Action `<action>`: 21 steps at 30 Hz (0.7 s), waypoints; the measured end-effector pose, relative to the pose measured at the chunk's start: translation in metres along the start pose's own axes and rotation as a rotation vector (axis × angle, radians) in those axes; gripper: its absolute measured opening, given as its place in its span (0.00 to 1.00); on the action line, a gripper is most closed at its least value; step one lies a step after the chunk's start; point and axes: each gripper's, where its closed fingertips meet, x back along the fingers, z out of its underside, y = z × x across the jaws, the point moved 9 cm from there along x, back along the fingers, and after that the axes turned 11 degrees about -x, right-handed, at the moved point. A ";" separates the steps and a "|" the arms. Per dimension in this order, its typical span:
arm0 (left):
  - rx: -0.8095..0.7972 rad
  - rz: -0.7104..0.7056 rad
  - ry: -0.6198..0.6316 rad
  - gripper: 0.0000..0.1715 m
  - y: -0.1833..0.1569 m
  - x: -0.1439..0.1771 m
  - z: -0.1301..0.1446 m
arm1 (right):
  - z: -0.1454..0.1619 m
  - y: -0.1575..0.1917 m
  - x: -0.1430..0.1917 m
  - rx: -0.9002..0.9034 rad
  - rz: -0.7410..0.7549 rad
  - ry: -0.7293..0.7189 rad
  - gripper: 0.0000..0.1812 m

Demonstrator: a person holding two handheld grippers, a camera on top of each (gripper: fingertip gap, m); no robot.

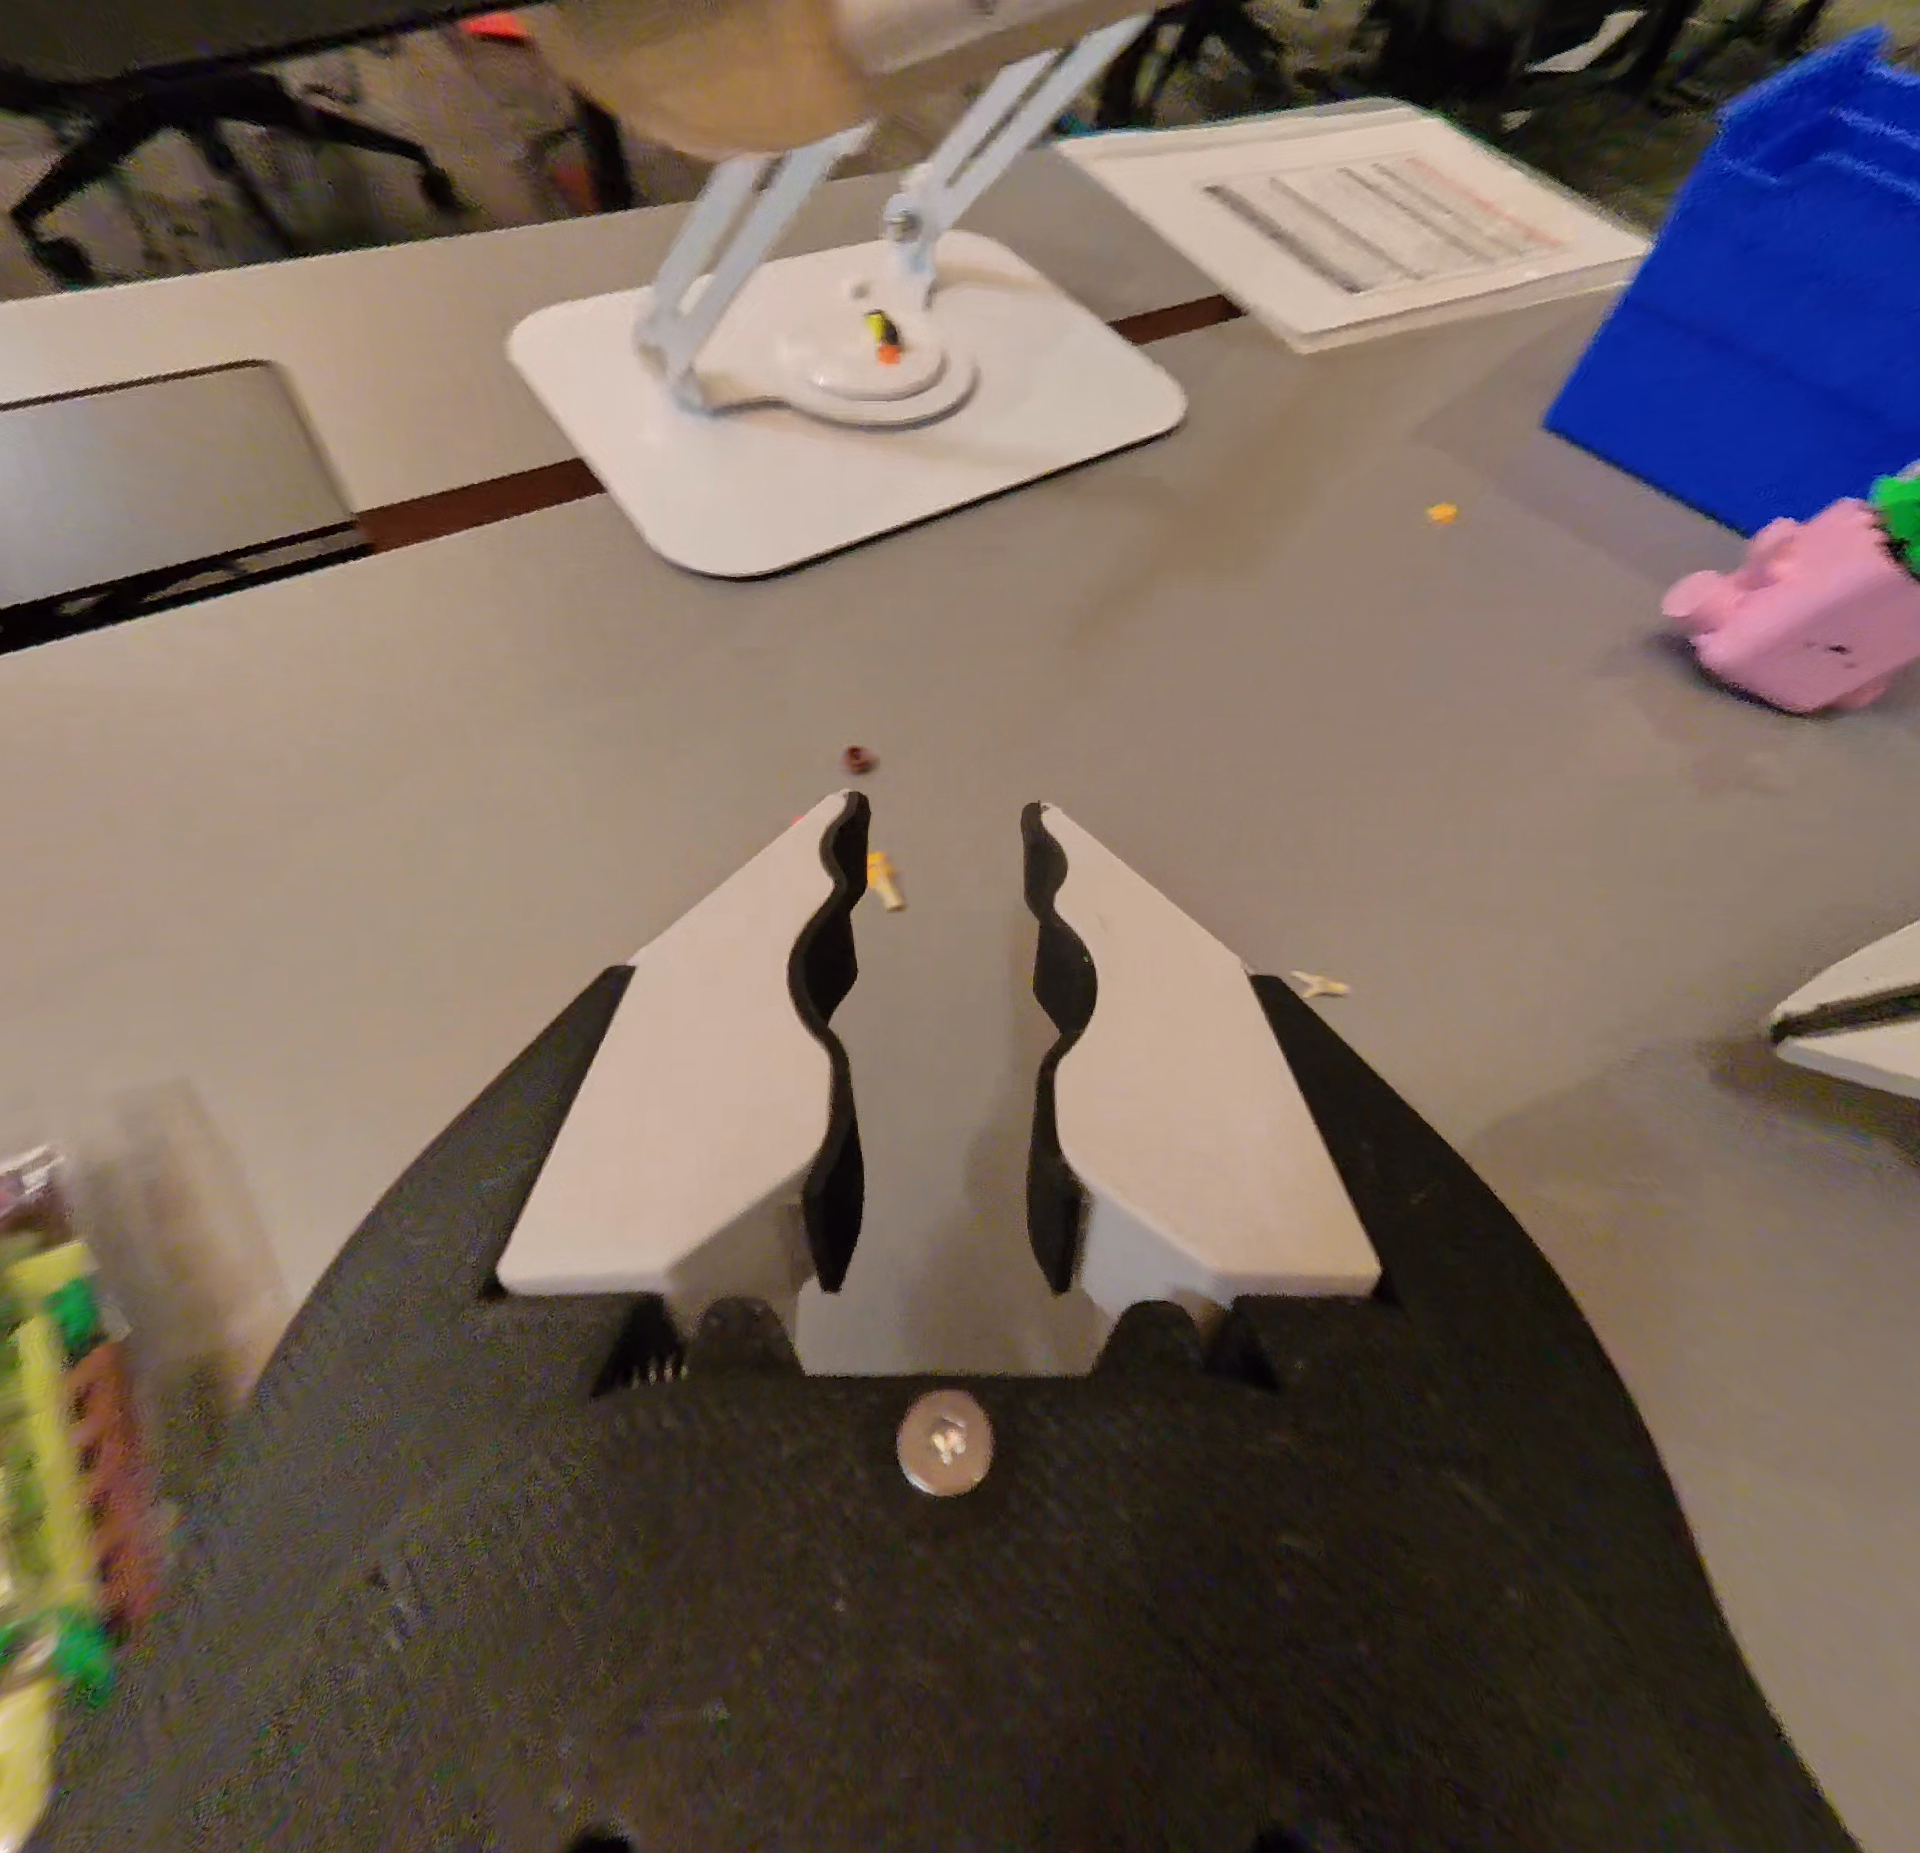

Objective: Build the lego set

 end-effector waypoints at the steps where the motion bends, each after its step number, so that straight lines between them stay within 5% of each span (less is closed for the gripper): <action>1: 0.012 -0.028 0.005 0.19 0.006 0.002 0.002 | -0.004 0.000 -0.008 0.007 -0.005 -0.007 0.00; 9: 0.142 0.061 0.060 0.23 0.014 -0.009 0.019 | -0.010 -0.003 -0.057 0.151 0.124 0.149 0.00; 21: 0.115 0.073 0.075 0.21 0.008 -0.014 0.018 | 0.002 -0.015 -0.058 0.158 0.206 0.306 0.08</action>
